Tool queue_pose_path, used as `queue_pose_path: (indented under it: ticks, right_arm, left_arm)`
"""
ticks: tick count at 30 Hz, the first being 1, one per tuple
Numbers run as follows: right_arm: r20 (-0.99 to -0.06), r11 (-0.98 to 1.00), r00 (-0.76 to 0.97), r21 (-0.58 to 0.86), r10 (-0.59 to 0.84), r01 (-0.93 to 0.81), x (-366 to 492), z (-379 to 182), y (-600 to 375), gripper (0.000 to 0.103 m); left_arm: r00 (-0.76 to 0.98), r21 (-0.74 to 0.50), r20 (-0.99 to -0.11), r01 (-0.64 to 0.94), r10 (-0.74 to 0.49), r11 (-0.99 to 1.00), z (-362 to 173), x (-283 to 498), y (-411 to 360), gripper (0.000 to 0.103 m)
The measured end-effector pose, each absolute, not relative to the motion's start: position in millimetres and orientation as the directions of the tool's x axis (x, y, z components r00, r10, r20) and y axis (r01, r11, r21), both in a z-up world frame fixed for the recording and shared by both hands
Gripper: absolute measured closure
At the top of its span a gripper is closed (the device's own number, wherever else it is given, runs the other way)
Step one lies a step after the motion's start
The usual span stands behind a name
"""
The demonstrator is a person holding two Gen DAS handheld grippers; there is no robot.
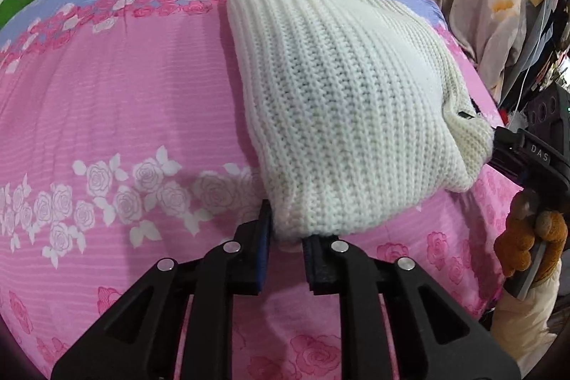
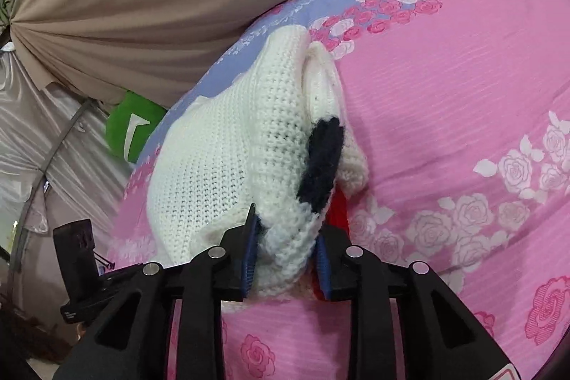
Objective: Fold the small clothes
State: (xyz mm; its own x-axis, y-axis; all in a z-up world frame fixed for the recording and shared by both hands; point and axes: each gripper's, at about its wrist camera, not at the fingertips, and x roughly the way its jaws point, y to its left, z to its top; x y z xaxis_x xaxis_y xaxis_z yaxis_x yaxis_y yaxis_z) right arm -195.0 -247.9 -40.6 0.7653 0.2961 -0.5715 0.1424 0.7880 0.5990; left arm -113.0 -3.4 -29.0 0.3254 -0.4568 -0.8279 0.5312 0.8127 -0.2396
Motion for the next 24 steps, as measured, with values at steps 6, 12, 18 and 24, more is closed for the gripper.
queue_pose_path:
  ticks: [6, 12, 18, 24]
  right_arm:
    - [-0.552, 0.859, 0.824, 0.477, 0.128, 0.187, -226.1, 3.2, -248.8, 0.053]
    - [-0.539, 0.855, 0.795, 0.515, 0.278, 0.050, -224.9, -5.8, -225.8, 0.041]
    - [-0.549, 0.863, 0.799, 0.499, 0.246, 0.077, -227.7, -18.3, -228.4, 0.091]
    - [-0.676, 0.866, 0.700, 0.470, 0.230, 0.170, -220.3, -54.8, -246.0, 0.091]
  left_arm:
    - [0.391, -0.239, -0.777, 0.543, -0.494, 0.805, 15.1, -124.8, 20.0, 0.067]
    - [0.485, -0.221, -0.688, 0.570, -0.541, 0.791, 54.5, -120.8, -1.4, 0.050]
    - [0.460, -0.122, -0.781, 0.550, -0.422, 0.826, 19.3, -102.2, -45.1, 0.055]
    - [0.452, -0.056, -0.823, 0.538, -0.344, 0.841, -7.0, -102.4, -48.6, 0.054]
